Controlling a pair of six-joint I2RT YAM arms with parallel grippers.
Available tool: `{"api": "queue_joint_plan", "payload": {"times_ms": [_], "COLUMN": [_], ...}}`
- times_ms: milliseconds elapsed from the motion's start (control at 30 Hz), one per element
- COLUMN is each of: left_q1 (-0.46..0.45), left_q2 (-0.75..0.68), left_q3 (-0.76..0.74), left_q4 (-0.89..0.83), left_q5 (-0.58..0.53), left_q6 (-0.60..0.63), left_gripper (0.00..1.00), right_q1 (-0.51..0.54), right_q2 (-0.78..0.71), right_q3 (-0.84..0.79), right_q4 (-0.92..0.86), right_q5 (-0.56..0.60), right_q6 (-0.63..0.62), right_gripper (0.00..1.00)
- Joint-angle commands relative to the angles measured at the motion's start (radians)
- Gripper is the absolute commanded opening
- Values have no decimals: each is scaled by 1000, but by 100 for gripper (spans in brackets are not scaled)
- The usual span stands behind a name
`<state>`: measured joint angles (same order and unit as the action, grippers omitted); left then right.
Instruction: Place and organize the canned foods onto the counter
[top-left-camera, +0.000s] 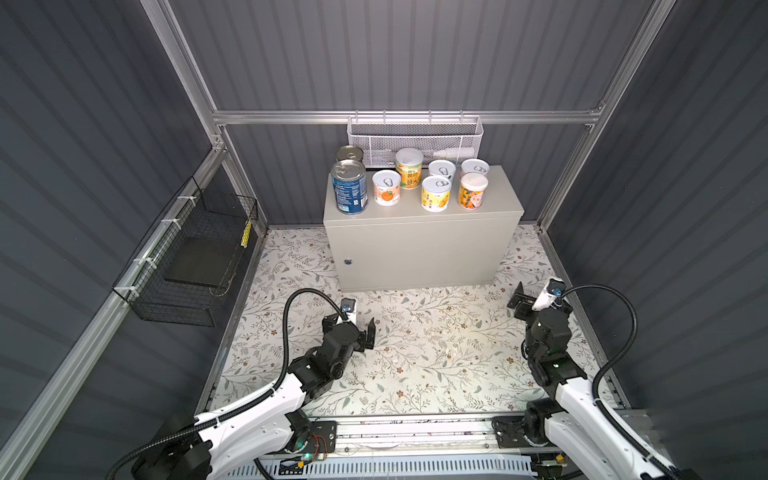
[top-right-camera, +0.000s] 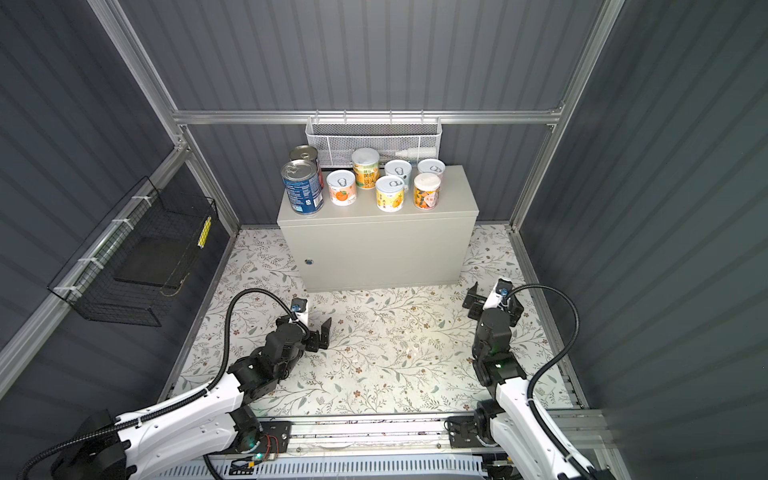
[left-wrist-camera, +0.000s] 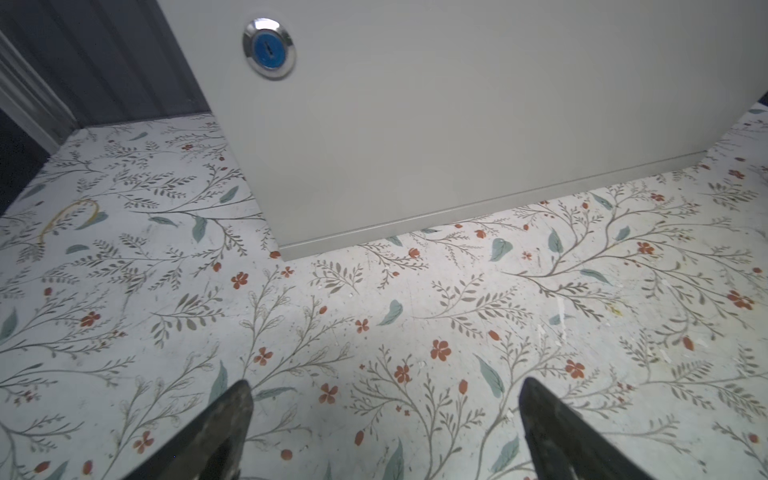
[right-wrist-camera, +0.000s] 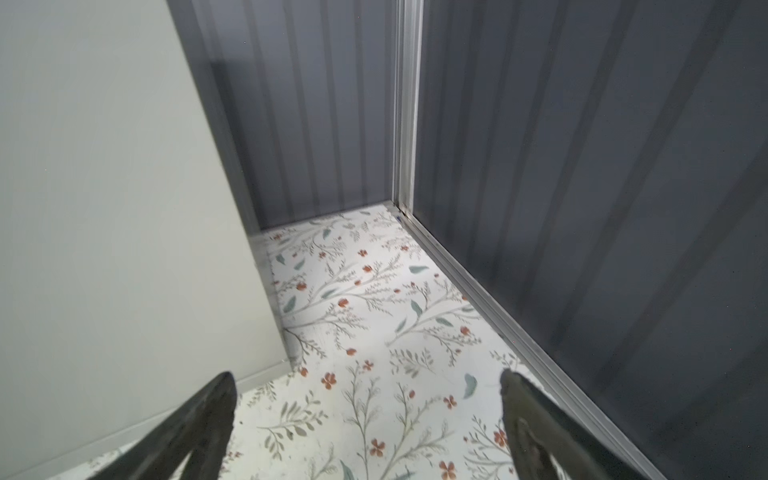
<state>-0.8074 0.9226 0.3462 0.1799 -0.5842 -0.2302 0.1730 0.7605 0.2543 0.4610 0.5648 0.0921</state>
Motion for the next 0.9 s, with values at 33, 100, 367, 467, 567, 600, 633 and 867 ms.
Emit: {"api": "queue_joint_plan", "payload": {"times_ms": [33,100,367,467,567,600,633,867], "left_q1": [30,66,202,268,347,365,386,474], "left_q2": [-36,-28,127,161,219,239,264,497], "left_q3": [53,77,42,17,-3,-7,-14,-64], "left_q4": [-14,-8,191,267,373,404,441,782], "left_q5": [-208,-237,-315,-266,-215,-204,-192,-85], "left_q6": [64,102,205,204,216,226,230,292], "left_gripper": [100,100,100,100,100,100,100,100], "right_q1": [-41,-71,-140,-142,-148,-150,-151,-164], "right_q2": [72,121,282,297,318,330,342,399], "right_q3": [-97,-116,-181,-185,-174,-172,-172,-84], "right_q4": [323,354,496,524,531,543,562,451], "right_q5": [116,121,96,43,15,11,8,-36], "right_q6": [18,52,177,164,170,169,168,146], "right_gripper": [99,99,99,99,99,99,99,99]}}
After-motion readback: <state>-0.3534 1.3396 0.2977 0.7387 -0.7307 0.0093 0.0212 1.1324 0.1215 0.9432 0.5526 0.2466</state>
